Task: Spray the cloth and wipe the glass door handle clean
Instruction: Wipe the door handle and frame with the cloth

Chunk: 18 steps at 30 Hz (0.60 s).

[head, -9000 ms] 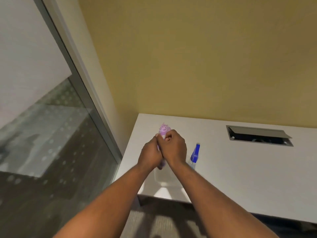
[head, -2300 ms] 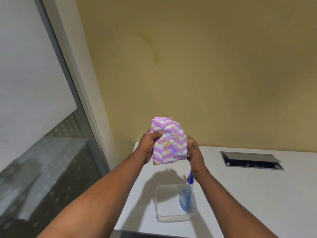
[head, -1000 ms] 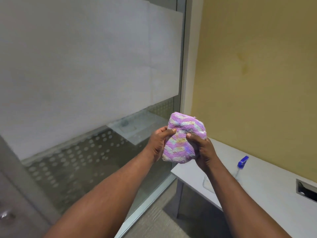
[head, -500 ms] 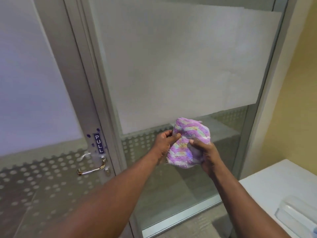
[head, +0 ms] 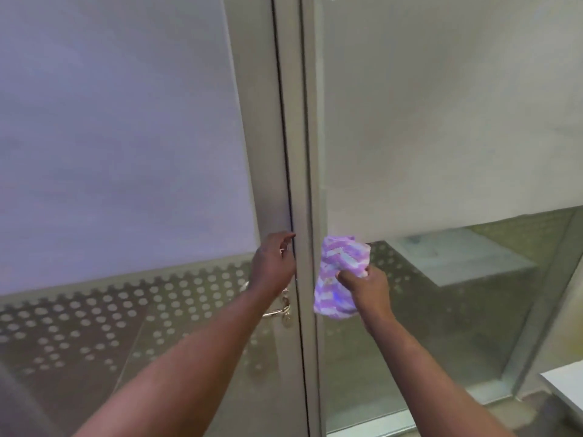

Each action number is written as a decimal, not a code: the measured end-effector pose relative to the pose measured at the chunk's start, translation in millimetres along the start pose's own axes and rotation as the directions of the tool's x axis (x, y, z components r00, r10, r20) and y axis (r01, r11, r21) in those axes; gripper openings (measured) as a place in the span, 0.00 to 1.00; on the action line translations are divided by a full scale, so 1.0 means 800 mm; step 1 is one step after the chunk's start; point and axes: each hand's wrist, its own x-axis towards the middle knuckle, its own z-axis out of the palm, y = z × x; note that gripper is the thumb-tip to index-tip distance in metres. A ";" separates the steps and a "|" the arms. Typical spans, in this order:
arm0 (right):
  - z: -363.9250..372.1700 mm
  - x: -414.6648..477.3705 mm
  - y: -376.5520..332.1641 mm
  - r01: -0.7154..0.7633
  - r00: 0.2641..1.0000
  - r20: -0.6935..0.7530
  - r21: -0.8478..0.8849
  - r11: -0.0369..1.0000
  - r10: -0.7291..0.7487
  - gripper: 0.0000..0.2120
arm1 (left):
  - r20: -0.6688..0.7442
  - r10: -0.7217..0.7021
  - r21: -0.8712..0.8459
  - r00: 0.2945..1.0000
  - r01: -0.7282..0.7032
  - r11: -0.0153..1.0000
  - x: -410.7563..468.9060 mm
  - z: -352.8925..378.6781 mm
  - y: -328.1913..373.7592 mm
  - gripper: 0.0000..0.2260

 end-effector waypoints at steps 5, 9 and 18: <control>0.080 -0.007 0.003 0.106 0.985 -0.106 -0.272 0.956 -0.139 0.08 | 0.148 0.499 0.515 0.854 -0.497 0.698 0.058 -0.082 -0.047 0.31; 0.117 0.000 0.004 0.228 0.961 -0.065 -0.368 0.901 -0.270 0.08 | 0.318 0.537 0.621 0.781 -0.600 0.505 0.101 -0.112 -0.049 0.35; 0.174 0.059 0.027 0.454 0.861 0.119 -0.621 0.639 -0.495 0.17 | 0.442 0.639 0.637 0.630 -0.722 0.272 0.168 -0.104 -0.041 0.35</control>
